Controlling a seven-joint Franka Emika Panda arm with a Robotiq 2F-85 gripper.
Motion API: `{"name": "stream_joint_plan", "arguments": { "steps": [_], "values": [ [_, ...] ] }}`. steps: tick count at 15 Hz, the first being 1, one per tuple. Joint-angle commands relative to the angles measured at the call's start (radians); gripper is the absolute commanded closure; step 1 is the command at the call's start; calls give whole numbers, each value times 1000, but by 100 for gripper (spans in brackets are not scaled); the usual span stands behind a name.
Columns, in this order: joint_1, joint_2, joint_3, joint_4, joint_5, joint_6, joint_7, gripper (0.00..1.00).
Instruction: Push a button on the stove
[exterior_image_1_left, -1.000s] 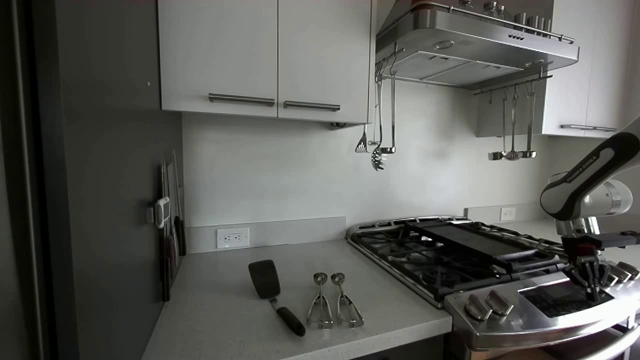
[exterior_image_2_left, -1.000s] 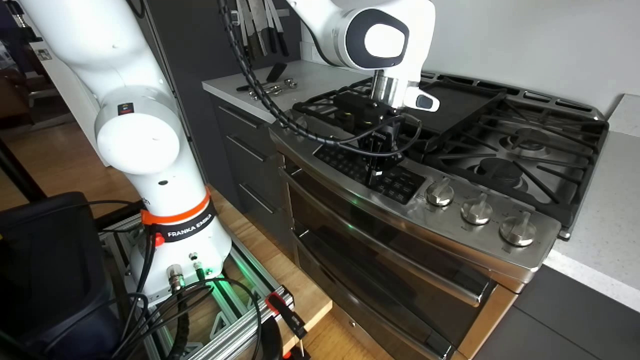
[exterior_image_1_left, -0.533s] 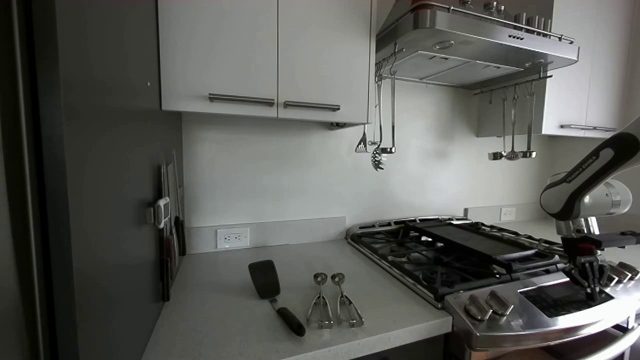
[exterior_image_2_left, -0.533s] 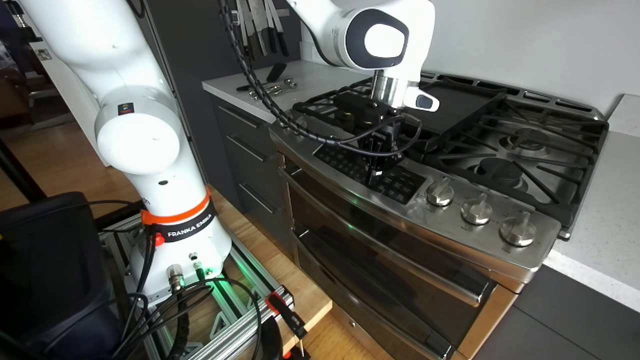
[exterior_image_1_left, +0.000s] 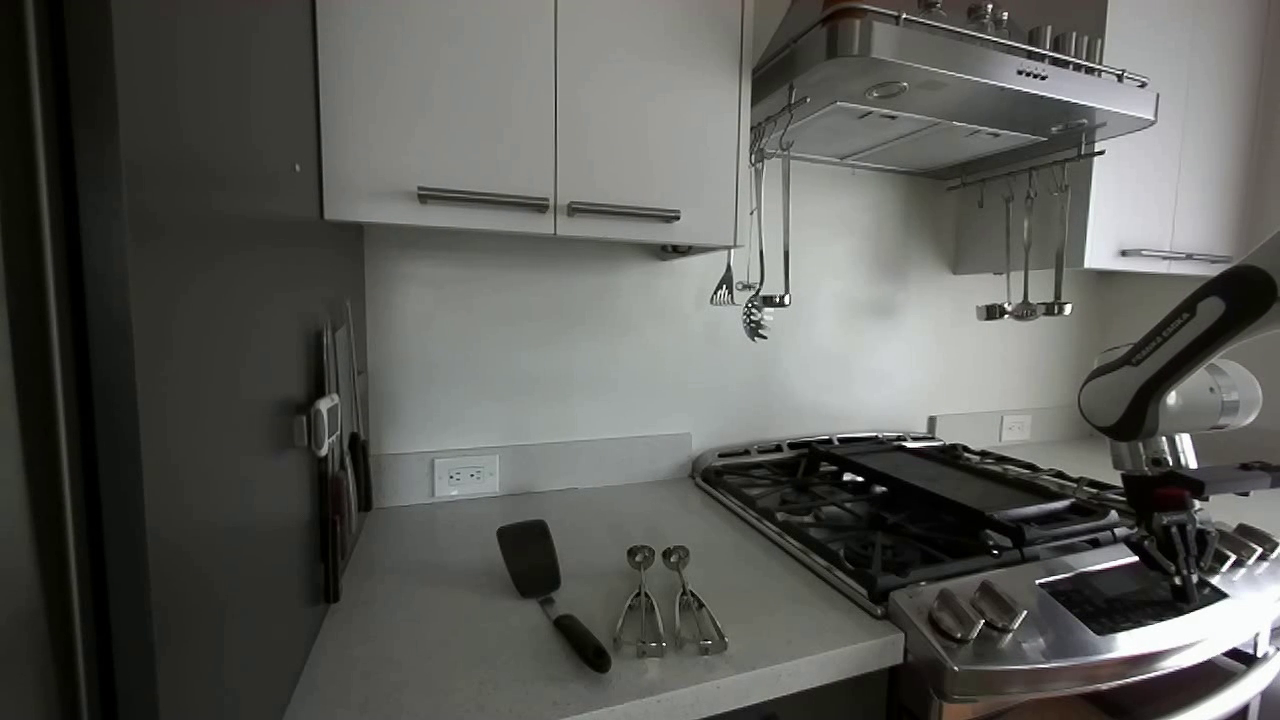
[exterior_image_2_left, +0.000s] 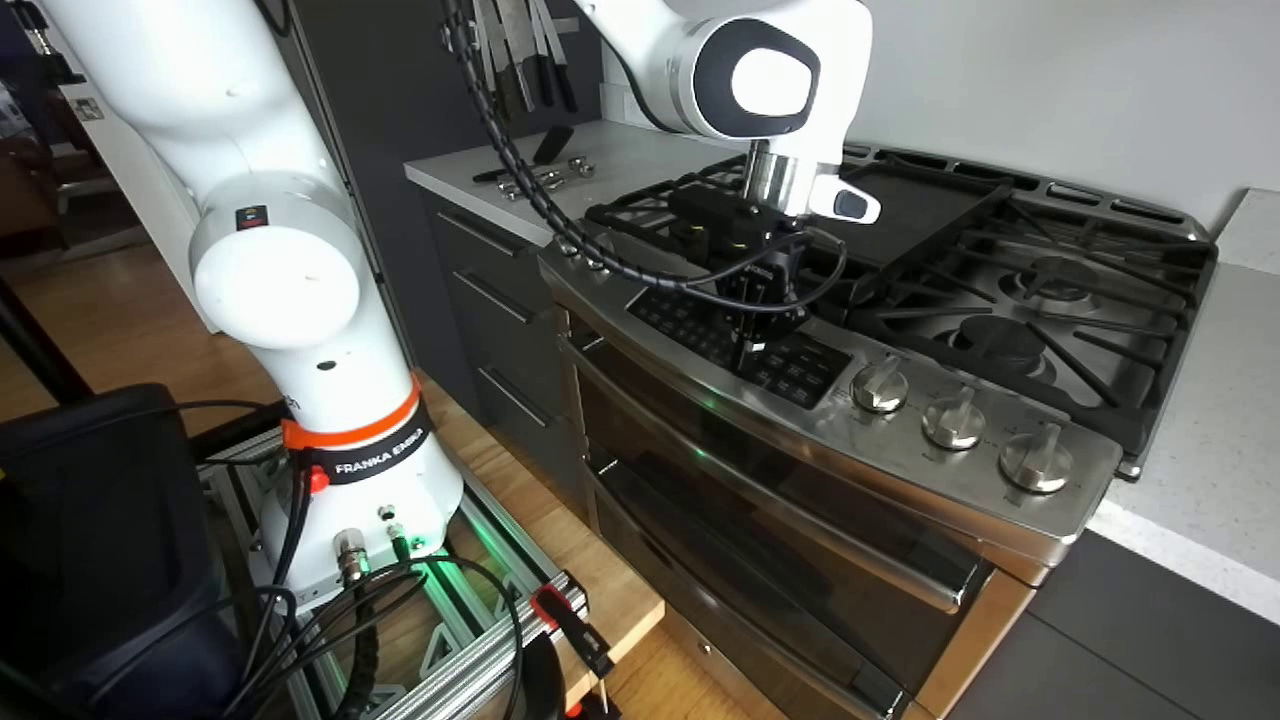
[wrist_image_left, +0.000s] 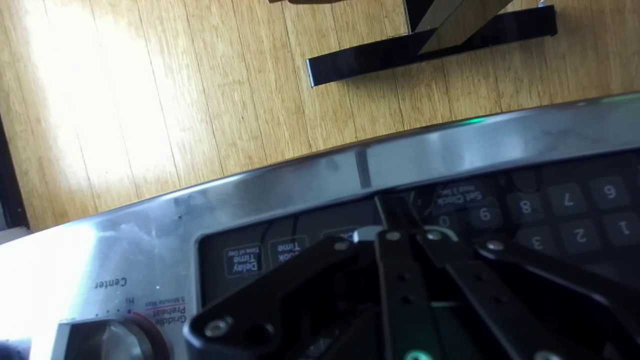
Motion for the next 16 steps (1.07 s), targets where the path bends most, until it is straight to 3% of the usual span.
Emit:
{"name": "stream_joint_plan", "arguments": {
  "steps": [1, 8, 16],
  "values": [
    [2, 103, -9, 36, 30, 56, -46, 100],
    [9, 35, 0, 16, 33, -14, -90, 100],
    [8, -31, 3, -23, 7, -7, -76, 100]
  ]
}}
